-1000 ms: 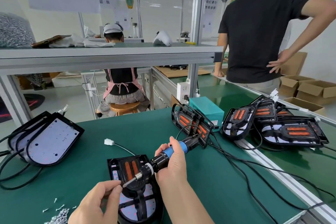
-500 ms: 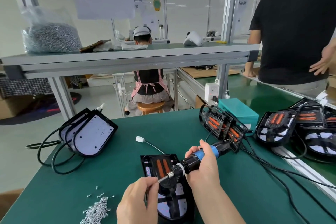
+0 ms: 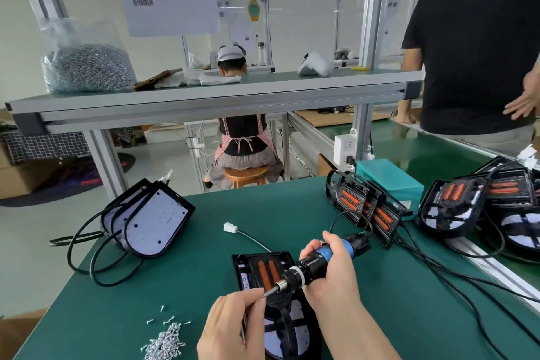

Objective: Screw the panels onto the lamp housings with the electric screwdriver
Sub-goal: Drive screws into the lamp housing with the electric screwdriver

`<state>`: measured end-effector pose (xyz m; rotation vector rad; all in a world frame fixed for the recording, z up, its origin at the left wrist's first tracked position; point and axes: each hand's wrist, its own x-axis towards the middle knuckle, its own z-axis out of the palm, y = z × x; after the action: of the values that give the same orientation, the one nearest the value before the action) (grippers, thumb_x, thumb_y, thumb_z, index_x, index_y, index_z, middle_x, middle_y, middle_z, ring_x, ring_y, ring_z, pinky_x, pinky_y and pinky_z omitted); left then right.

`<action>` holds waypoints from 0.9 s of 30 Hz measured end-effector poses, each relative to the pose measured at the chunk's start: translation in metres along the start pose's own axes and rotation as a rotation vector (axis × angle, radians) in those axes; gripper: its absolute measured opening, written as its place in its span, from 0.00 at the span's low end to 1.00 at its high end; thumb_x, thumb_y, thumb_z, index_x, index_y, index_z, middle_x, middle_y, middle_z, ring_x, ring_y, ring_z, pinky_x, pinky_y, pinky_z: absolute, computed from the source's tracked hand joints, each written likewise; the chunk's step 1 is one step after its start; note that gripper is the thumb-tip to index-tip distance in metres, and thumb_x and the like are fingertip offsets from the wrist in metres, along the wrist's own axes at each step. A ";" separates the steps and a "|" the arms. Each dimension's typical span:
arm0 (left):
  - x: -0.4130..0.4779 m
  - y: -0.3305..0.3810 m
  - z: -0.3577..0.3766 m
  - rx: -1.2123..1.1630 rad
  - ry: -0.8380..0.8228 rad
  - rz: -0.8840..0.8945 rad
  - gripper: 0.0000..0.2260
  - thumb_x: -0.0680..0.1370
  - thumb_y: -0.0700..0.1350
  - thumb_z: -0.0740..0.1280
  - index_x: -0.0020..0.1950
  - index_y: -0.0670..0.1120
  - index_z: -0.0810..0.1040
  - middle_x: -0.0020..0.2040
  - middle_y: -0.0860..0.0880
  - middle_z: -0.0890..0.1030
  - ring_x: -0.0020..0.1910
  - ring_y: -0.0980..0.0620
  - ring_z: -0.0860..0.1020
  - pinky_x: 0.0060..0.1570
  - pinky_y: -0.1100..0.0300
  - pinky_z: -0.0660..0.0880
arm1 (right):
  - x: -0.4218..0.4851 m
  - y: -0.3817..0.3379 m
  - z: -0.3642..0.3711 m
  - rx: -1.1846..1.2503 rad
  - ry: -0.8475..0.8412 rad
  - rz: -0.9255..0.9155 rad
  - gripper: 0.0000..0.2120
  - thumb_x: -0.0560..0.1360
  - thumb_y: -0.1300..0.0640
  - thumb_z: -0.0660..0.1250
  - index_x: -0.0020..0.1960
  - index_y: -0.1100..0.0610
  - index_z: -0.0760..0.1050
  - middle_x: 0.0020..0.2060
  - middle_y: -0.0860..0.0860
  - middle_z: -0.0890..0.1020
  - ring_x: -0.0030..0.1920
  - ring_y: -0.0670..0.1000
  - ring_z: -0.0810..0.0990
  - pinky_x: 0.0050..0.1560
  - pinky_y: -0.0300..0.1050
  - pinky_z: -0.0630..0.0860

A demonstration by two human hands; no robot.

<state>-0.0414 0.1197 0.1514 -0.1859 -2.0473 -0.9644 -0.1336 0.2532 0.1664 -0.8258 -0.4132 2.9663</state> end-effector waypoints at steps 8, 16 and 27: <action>0.002 -0.002 0.003 0.001 0.005 0.096 0.04 0.68 0.38 0.72 0.36 0.46 0.84 0.34 0.58 0.79 0.35 0.60 0.74 0.34 0.68 0.73 | 0.000 -0.003 -0.001 0.004 -0.025 0.014 0.08 0.78 0.61 0.70 0.50 0.58 0.70 0.31 0.52 0.76 0.27 0.48 0.75 0.26 0.37 0.77; 0.006 0.000 0.005 0.006 -0.007 0.224 0.13 0.74 0.45 0.63 0.35 0.44 0.84 0.32 0.55 0.79 0.35 0.60 0.73 0.37 0.67 0.73 | 0.004 -0.006 -0.004 0.008 -0.024 -0.002 0.07 0.77 0.62 0.69 0.49 0.58 0.71 0.29 0.52 0.76 0.28 0.48 0.75 0.29 0.37 0.77; 0.014 0.000 0.007 0.010 -0.031 0.321 0.25 0.83 0.54 0.56 0.37 0.45 0.85 0.35 0.57 0.81 0.36 0.61 0.74 0.38 0.65 0.73 | 0.003 -0.013 -0.004 0.046 -0.025 0.020 0.08 0.77 0.62 0.70 0.52 0.57 0.71 0.32 0.53 0.77 0.30 0.49 0.75 0.33 0.39 0.78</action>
<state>-0.0545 0.1218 0.1599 -0.5099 -1.9727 -0.7556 -0.1346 0.2675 0.1650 -0.7943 -0.3385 2.9949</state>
